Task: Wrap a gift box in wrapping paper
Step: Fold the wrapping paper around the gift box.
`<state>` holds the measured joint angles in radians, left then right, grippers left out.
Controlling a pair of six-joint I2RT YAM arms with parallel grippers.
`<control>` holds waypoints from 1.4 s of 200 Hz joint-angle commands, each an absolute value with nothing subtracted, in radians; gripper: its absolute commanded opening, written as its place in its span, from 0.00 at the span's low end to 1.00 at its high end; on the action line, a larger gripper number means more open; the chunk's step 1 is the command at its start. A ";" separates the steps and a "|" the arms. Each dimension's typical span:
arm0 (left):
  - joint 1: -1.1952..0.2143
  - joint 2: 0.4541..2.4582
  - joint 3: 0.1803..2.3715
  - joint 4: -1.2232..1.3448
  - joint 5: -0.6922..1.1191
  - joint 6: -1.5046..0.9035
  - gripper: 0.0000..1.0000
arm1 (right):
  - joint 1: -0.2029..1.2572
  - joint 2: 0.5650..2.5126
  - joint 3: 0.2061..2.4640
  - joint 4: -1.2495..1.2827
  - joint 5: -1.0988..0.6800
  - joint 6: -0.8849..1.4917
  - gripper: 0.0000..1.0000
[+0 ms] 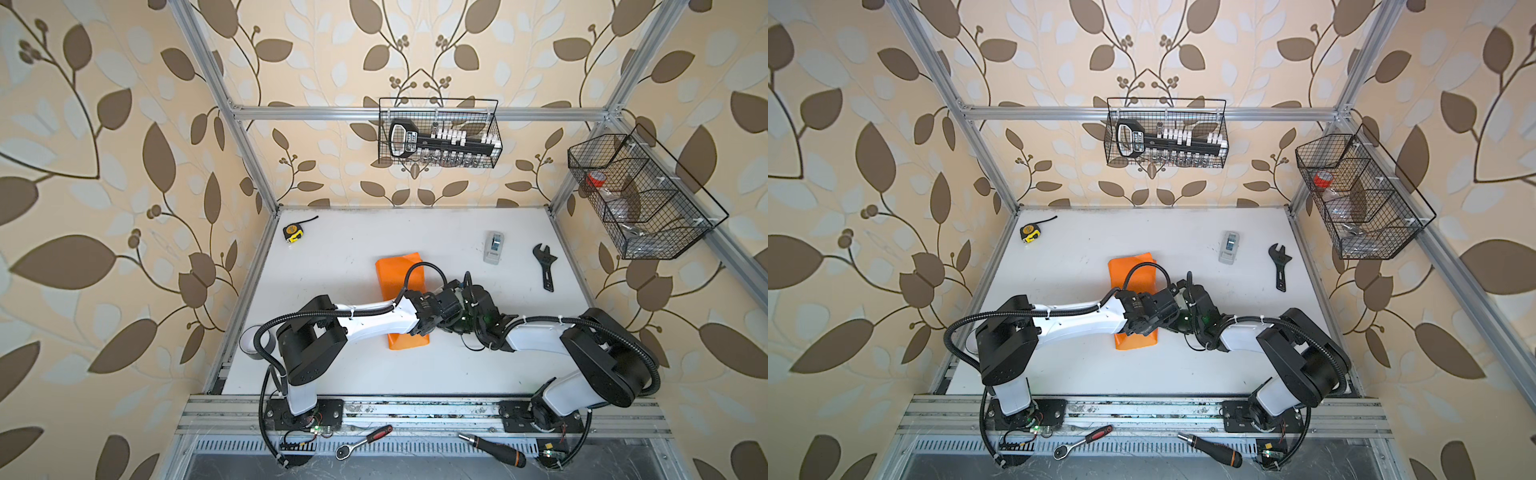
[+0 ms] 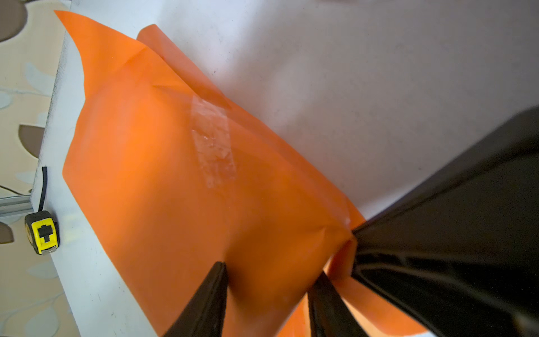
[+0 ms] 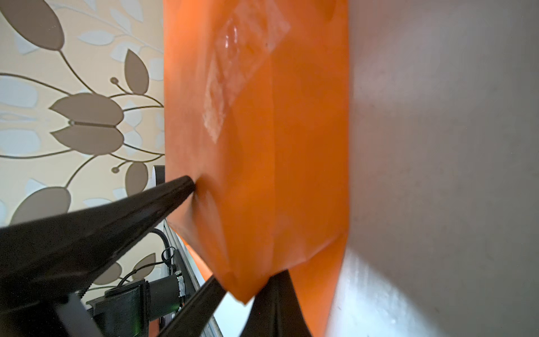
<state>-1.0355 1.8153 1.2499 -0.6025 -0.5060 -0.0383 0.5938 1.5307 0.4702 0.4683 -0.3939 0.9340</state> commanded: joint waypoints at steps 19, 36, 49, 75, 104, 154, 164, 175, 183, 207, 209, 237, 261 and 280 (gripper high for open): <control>-1.022 1.904 1.196 -0.700 -0.335 -0.115 0.44 | 0.588 1.530 0.448 0.460 -0.410 0.895 0.00; -1.022 1.913 1.202 -0.703 -0.332 -0.115 0.44 | 0.600 1.553 0.457 0.505 -0.422 0.916 0.00; -1.022 1.919 1.207 -0.705 -0.328 -0.117 0.44 | 0.615 1.574 0.468 0.545 -0.438 0.938 0.00; -1.023 1.922 1.209 -0.706 -0.325 -0.118 0.43 | 0.645 1.638 0.476 0.657 -0.467 1.007 0.00; -1.022 1.920 1.206 -0.706 -0.322 -0.119 0.43 | 0.646 1.731 0.432 0.865 -0.480 1.123 0.00; -1.022 1.919 1.200 -0.704 -0.310 -0.119 0.42 | 0.646 1.792 0.397 0.943 -0.447 1.160 0.00; -1.022 1.920 1.200 -0.705 -0.306 -0.120 0.42 | 0.646 1.795 0.392 0.928 -0.434 1.157 0.00; -1.022 1.919 1.201 -0.704 -0.304 -0.121 0.42 | 0.648 1.790 0.386 0.908 -0.418 1.150 0.00; -1.022 1.919 1.201 -0.703 -0.302 -0.121 0.42 | 0.650 1.785 0.381 0.896 -0.405 1.149 0.00; -1.021 1.916 1.211 -0.708 -0.295 -0.120 0.42 | 0.657 1.774 0.374 0.871 -0.367 1.153 0.00; -1.022 1.917 1.212 -0.709 -0.295 -0.122 0.42 | 0.655 1.772 0.374 0.868 -0.364 1.154 0.00; -1.015 1.891 1.243 -0.736 -0.293 -0.124 0.43 | 0.664 1.759 0.389 0.836 -0.344 1.157 0.00; -1.006 1.860 1.280 -0.780 -0.297 -0.129 0.44 | 0.664 1.748 0.396 0.848 -0.342 1.173 0.00; -1.003 1.829 1.310 -0.823 -0.304 -0.137 0.46 | 0.665 1.730 0.401 0.849 -0.344 1.177 0.00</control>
<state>-1.0119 1.8317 1.3098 -0.6727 -0.4667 -0.0795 0.6594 1.7607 0.3889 0.8539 -0.3672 1.1458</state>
